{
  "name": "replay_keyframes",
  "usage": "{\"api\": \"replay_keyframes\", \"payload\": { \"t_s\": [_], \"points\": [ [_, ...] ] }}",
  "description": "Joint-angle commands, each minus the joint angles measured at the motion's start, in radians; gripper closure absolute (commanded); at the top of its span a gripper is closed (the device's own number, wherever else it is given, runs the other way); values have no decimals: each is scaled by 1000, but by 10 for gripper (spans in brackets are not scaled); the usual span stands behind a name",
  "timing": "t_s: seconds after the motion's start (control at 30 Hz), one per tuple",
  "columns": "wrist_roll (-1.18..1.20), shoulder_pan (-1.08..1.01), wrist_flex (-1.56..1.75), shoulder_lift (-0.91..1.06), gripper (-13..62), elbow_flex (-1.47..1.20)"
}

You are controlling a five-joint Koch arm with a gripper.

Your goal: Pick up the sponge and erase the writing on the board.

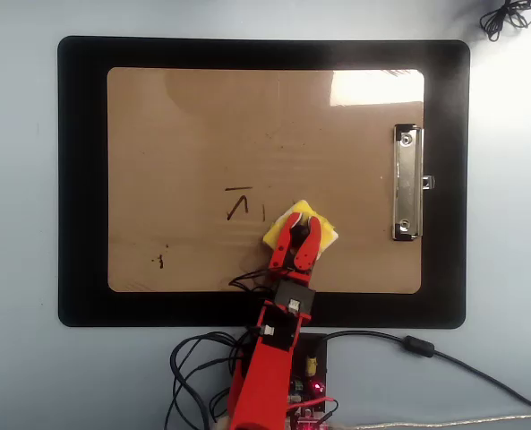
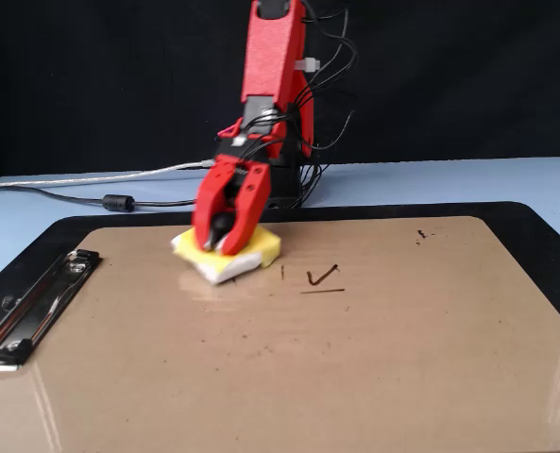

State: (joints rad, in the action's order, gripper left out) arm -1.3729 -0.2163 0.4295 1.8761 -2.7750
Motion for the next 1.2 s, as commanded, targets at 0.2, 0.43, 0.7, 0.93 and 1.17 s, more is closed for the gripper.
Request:
{"api": "replay_keyframes", "payload": {
  "t_s": [0.2,0.43,0.7,0.93,1.17],
  "points": [
    [-143,63,60,-342,573,302],
    [-150,55,155,-187,573,75],
    [-295,310,155,-258,573,173],
    [-304,376,155,-273,573,163],
    [-295,399,69,9,573,-48]
  ]
}}
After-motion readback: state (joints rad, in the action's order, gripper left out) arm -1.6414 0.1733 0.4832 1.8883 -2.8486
